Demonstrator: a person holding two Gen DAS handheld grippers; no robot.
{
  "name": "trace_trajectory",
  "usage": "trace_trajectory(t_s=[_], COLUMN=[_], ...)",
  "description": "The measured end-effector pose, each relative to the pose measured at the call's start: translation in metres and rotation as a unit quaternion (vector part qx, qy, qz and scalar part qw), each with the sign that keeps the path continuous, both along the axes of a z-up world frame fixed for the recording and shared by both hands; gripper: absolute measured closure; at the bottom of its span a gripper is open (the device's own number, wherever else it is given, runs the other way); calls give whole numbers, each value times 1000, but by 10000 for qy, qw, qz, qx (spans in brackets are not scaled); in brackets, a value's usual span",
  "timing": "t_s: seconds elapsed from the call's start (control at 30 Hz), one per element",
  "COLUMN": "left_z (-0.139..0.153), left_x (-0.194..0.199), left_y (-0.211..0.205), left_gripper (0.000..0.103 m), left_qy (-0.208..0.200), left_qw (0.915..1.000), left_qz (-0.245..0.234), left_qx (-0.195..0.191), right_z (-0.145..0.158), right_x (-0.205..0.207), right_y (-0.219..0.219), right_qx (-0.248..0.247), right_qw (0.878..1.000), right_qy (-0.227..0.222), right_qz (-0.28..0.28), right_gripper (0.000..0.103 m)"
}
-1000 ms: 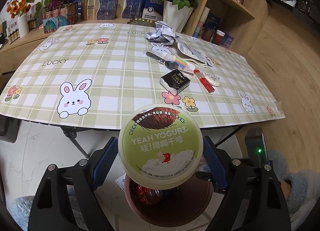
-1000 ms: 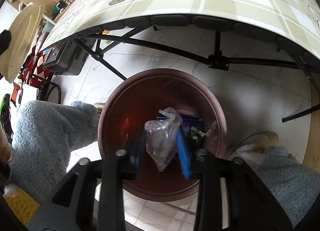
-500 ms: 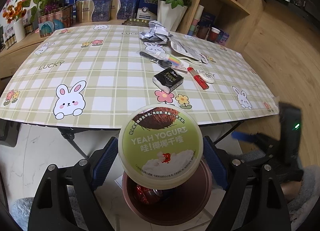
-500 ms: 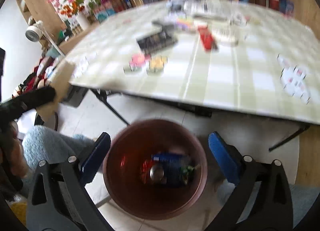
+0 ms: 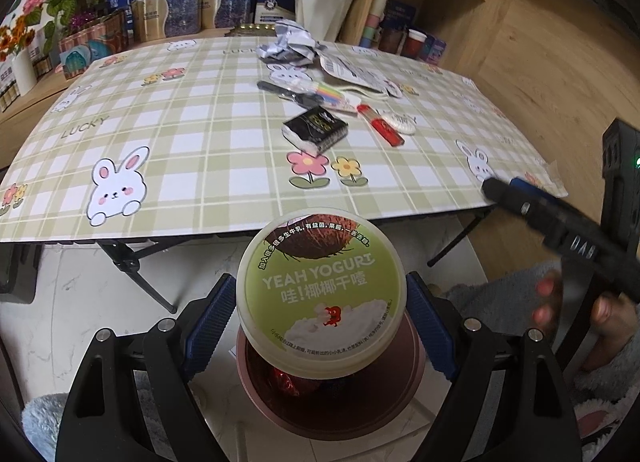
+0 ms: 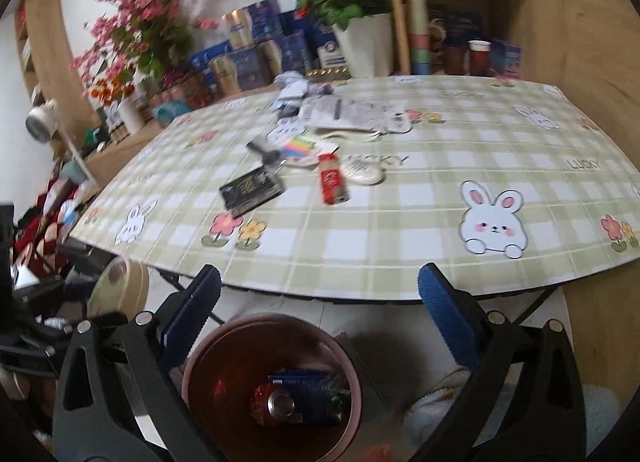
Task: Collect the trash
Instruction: 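Open the left gripper to drop the yogurt cup into the bin, then grasp the black Face tissue pack with the left gripper while the right approaches the white packet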
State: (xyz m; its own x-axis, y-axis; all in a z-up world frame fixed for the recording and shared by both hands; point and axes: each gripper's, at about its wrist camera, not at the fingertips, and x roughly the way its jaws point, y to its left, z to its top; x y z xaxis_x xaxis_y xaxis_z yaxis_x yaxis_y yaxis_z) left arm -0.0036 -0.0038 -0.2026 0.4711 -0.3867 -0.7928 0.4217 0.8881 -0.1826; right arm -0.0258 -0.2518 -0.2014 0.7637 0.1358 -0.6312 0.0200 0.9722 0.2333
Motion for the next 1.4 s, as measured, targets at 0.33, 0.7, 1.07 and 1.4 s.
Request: trace_trajectory(t_s=[0.33, 0.7, 1.07, 1.4], left_z=[-25, -13, 15, 31], left_x=[5, 8, 22, 34], left_y=[-20, -26, 18, 41], left_gripper=[20, 7, 6, 6], left_qy=[458, 140, -340, -662], left_qw=[9983, 9992, 9978, 9938], left_qz=[-314, -375, 560, 898], left_qx=[185, 58, -111, 30], right_z=[5, 4, 4, 6], right_x=[-4, -5, 1, 14], right_y=[-9, -16, -11, -9], right_qx=[43, 36, 190, 282], right_qw=[9998, 9994, 9998, 9994], right_qy=[-187, -206, -37, 183], right_qz=[-72, -269, -110, -43], right_gripper=[6, 6, 6, 6])
